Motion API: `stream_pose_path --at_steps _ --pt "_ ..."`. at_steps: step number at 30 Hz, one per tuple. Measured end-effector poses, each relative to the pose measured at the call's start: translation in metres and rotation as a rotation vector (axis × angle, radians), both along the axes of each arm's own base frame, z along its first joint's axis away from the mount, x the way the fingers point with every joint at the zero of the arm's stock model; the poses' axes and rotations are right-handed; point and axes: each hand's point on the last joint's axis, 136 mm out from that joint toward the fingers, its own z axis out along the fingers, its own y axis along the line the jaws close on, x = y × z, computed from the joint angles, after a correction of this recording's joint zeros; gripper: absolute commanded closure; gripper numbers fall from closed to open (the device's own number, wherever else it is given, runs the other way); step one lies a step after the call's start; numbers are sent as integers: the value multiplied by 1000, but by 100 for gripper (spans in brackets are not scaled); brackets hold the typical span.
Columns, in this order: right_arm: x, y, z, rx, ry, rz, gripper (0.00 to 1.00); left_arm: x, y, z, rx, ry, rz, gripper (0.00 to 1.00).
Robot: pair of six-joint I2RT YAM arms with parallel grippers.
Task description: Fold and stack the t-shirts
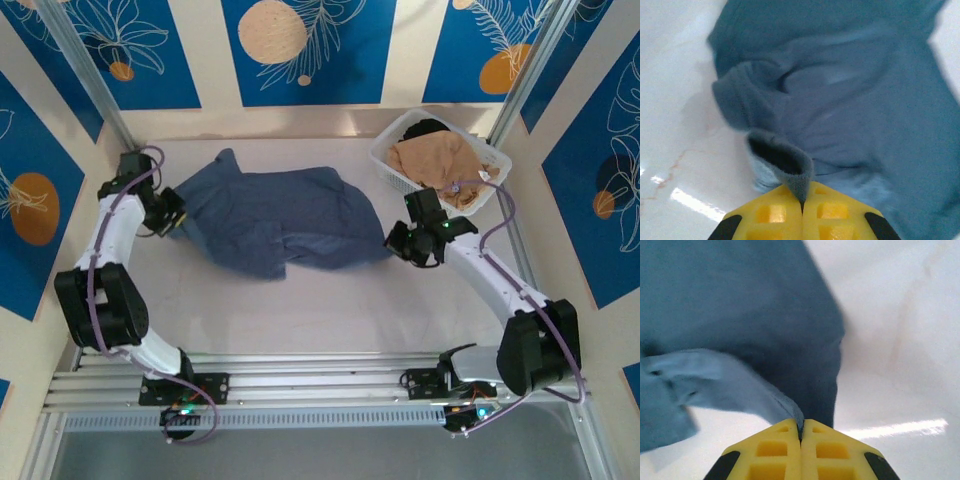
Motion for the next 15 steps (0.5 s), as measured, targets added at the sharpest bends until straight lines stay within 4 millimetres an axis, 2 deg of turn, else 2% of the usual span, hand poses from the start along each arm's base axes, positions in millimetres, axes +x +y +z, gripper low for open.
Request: stream_pose_path --at_steps 2,5,6,7,9,10,13,14,15 --pt "-6 -7 -14 -18 49 -22 100 -12 1 -16 15 51 -12 100" --pt "-8 -12 -24 -30 82 -39 100 -25 4 -32 41 96 -25 100" --pt "-10 -13 -27 -32 91 -43 100 -31 5 -38 54 116 -27 97" --pt "-11 -14 -29 -36 98 -45 100 -37 7 -43 66 137 -29 86" --pt "-15 -15 -33 -39 112 -48 100 -51 11 -51 98 178 -36 53" --pt "-16 -15 -35 -40 117 -48 100 -55 12 -52 108 188 -36 46" --pt "-18 -15 -36 -42 124 -47 100 -63 6 -42 153 176 -66 43" --pt "-19 -16 -37 -43 126 -47 100 -64 -2 -35 173 157 -93 43" --pt "-19 -16 -37 -44 129 -47 100 -63 -18 -27 194 132 -149 43"
